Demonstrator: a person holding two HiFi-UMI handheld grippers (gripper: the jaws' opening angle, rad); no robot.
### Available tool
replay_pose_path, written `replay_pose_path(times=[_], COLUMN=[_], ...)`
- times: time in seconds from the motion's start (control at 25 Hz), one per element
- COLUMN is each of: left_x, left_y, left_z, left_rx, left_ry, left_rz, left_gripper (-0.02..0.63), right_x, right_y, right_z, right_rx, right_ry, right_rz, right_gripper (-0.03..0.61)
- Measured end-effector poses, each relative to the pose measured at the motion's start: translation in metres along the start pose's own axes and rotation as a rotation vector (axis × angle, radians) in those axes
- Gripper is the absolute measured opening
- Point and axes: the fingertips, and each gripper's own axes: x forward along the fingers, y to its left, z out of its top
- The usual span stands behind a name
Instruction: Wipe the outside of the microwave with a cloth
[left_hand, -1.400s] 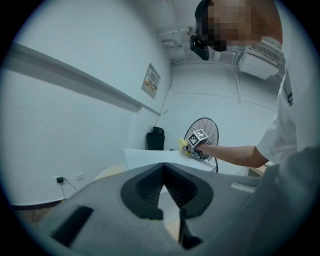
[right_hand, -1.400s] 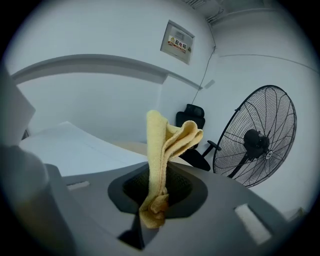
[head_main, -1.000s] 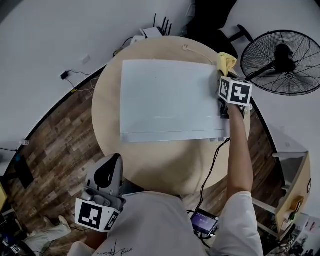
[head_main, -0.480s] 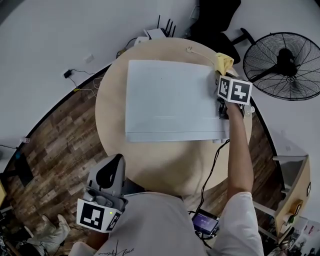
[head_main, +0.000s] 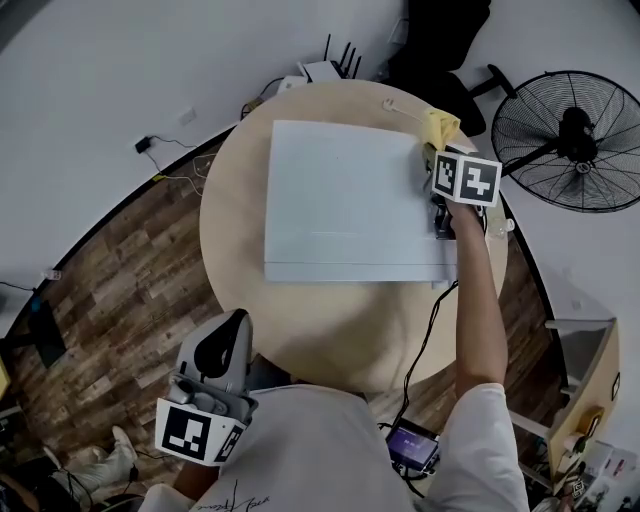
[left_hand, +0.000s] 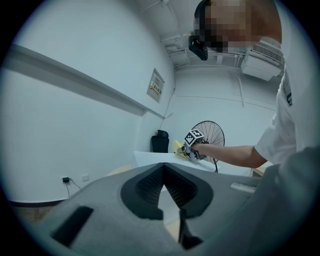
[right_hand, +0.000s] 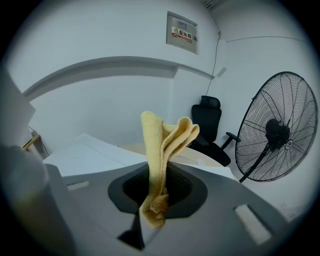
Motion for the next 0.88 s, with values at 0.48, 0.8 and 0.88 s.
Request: replay_pose_path(times=[0.48, 0.8, 0.88], left_x=[-0.016, -0.027, -0.03], left_y=[0.007, 0.019, 0.022], left_z=[0.003, 0.001, 0.002], left_rx=[-0.008, -0.018, -0.02], left_ry=[-0.025, -0.033, -0.036], left_rz=[0.011, 0.028, 0.032], left_gripper=[-0.008, -0.008, -0.008], right_x=[0.004, 0.01, 0.011], right_y=[0.046, 0.081, 0.089], right_z=[0.006, 0.011, 0.012], right_rx=[-0.021, -0.056, -0.063], right_ry=[0.021, 0.031, 0.033], right_rz=[0.068, 0.109, 0.117], right_gripper=[0.064, 0.064, 0.066])
